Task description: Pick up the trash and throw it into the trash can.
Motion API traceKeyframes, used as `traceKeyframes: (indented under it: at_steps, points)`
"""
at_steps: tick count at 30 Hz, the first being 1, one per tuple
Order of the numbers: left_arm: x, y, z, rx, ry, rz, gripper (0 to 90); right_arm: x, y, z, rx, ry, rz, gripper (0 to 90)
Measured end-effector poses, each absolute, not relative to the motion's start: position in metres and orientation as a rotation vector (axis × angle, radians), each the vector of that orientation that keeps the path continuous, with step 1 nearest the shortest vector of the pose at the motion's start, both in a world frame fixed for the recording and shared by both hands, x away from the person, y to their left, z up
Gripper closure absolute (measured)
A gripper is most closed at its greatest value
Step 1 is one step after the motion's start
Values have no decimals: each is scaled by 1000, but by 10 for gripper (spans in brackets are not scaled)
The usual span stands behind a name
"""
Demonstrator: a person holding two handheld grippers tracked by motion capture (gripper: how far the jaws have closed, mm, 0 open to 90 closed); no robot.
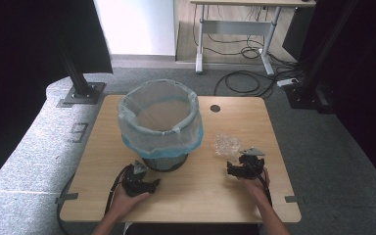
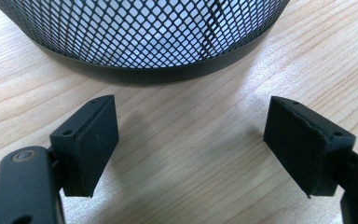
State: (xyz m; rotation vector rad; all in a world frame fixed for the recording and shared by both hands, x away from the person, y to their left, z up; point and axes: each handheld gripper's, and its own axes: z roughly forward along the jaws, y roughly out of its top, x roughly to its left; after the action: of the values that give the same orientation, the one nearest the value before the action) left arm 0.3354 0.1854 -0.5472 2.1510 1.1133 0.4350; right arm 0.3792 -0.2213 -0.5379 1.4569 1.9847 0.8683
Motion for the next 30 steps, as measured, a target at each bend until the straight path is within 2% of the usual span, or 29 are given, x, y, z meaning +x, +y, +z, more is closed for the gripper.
traceKeyframes:
  at_steps: [15, 30]
  points:
    - [336, 184, -547, 2152, 1109, 433, 177, 396, -230, -537, 1476, 1935, 912, 95]
    - [335, 183, -547, 2155, 1103, 430, 177, 408, -214, -537, 1396, 1962, 951, 134]
